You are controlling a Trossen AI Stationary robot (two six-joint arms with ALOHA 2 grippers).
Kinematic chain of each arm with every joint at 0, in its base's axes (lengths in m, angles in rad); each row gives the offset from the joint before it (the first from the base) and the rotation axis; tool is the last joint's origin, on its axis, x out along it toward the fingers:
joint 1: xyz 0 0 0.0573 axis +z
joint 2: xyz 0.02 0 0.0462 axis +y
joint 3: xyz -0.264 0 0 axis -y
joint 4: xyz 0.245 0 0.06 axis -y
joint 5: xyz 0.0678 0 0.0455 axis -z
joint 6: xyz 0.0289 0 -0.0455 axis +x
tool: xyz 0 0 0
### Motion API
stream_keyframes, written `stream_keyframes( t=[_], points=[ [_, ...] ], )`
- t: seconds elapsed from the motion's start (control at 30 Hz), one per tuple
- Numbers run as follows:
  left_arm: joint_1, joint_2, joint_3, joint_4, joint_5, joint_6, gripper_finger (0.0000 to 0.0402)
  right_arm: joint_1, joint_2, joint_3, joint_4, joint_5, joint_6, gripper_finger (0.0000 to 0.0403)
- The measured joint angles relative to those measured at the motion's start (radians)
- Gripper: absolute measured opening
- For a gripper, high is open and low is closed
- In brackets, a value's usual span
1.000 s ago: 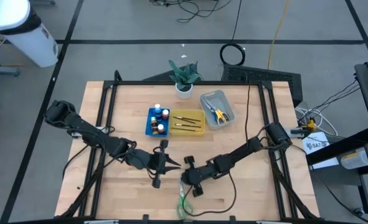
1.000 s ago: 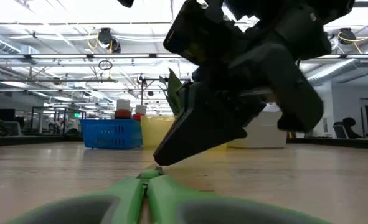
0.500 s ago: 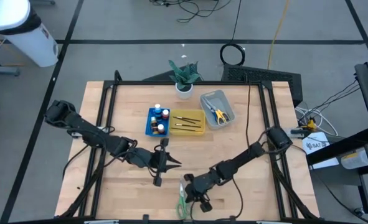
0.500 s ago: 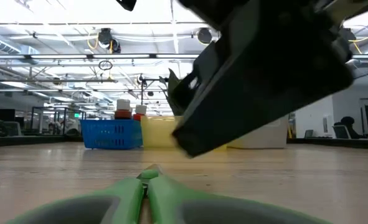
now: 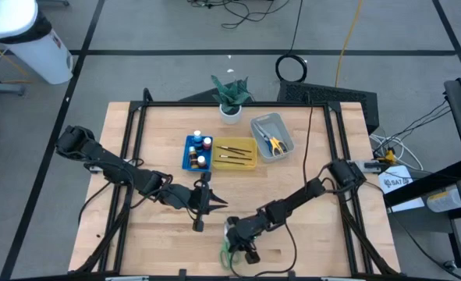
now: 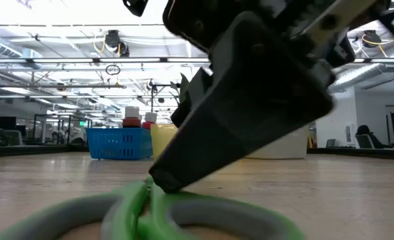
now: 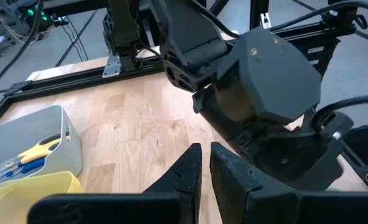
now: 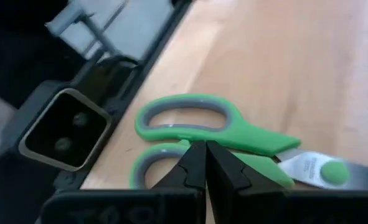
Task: Pick & Place Paint Supplies
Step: Put the grey scissor into the gray bin
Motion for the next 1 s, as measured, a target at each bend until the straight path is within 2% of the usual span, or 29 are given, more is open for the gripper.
stream_keyframes(
  t=[0.17,0.4,0.57,0.67,0.87,1.0],
  points=[
    [-0.001,0.000,0.000,-0.002,0.000,-0.004,0.0047,-0.021,-0.042,0.000,-0.118,0.155,-0.022,0.0000],
    [-0.001,0.000,0.000,-0.007,0.002,-0.003,0.0047,-0.003,-0.143,-0.002,-0.404,0.399,-0.008,0.0000],
    [-0.001,0.000,0.000,-0.008,0.003,-0.007,0.0047,0.034,-0.190,-0.004,-0.465,0.546,0.024,0.0000],
    [-0.001,0.000,0.000,-0.022,0.003,-0.019,0.0047,0.055,-0.201,-0.002,-0.462,0.551,0.078,0.0000],
    [-0.001,0.000,-0.009,-0.026,0.003,-0.029,0.0047,0.080,-0.204,-0.023,-0.467,0.394,0.149,0.0000],
    [0.002,0.000,-0.027,-0.027,0.003,-0.052,0.0047,0.078,-0.203,-0.060,-0.490,0.387,0.210,0.0000]
  ],
)
